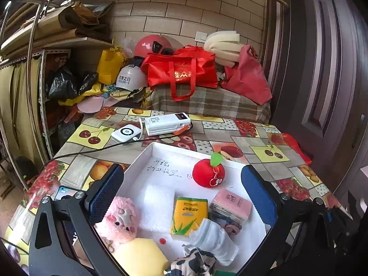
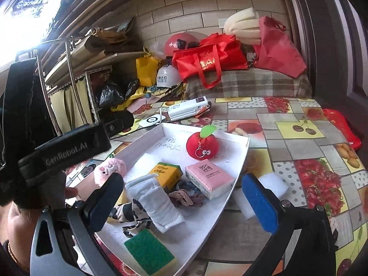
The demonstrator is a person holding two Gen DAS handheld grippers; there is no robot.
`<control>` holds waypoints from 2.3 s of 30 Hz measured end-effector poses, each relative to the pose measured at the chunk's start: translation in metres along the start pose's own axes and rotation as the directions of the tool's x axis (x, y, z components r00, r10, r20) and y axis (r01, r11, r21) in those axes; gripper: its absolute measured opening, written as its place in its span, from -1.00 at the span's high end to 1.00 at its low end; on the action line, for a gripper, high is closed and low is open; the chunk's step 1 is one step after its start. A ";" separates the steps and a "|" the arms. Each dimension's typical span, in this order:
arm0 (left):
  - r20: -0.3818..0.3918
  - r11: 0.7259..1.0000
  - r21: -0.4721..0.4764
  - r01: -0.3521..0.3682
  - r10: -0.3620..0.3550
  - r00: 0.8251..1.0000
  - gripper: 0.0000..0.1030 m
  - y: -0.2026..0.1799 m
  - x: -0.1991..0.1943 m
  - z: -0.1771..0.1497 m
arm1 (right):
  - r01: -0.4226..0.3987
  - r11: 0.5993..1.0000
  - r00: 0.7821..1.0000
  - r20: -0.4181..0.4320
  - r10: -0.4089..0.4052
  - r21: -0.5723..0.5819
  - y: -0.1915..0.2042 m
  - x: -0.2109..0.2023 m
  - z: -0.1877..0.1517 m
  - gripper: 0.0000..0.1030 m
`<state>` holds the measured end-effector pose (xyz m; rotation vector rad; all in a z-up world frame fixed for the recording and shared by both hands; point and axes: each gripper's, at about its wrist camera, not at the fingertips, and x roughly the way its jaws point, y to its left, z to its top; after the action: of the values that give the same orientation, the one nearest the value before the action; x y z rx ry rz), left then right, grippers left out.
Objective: Organize soft objects
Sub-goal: 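Release the pink plush ball with the left tool while the right tool drops the white cloth in, then grasp the braided rope knot with the right tool while the left tool moves toward the white foam block, then grasp the white foam block with the left tool while the right tool holds the rope knot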
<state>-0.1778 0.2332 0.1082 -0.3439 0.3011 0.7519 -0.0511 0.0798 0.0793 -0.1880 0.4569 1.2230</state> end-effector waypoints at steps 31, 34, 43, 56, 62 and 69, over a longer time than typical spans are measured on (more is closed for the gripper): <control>-0.175 0.939 0.197 0.281 -0.248 0.953 -0.99 -0.088 -0.013 -0.031 | 0.331 0.922 0.930 -0.235 -0.283 0.201 -0.198 -0.050 -0.038 -1.00; -0.213 0.918 0.228 0.324 -0.278 0.937 -0.99 -0.105 -0.002 -0.031 | 0.287 0.954 0.925 -0.284 -0.252 0.089 -0.174 -0.029 -0.047 -0.99; -0.403 0.810 0.433 0.396 -0.219 0.889 -0.99 -0.174 0.044 -0.053 | 0.263 0.964 0.907 -0.352 -0.233 0.039 -0.180 -0.013 -0.062 0.20; -0.610 0.848 0.305 0.433 -0.175 0.773 -0.99 -0.225 0.162 -0.052 | 0.246 0.965 0.919 -0.338 -0.202 0.093 -0.189 -0.012 -0.063 0.20; -0.704 0.836 0.312 0.451 -0.115 0.700 -0.99 -0.234 0.170 -0.077 | 0.222 0.966 0.930 -0.328 -0.169 0.134 -0.193 -0.014 -0.063 0.20; -0.715 0.799 0.296 0.523 -0.178 0.676 -0.96 -0.232 0.129 -0.088 | 0.237 0.963 0.928 -0.324 -0.183 0.132 -0.193 -0.016 -0.063 0.19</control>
<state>0.0630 0.1180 0.0252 -0.1674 1.0532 0.0981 0.1099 -0.0231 0.0094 -0.2782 0.7916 0.9393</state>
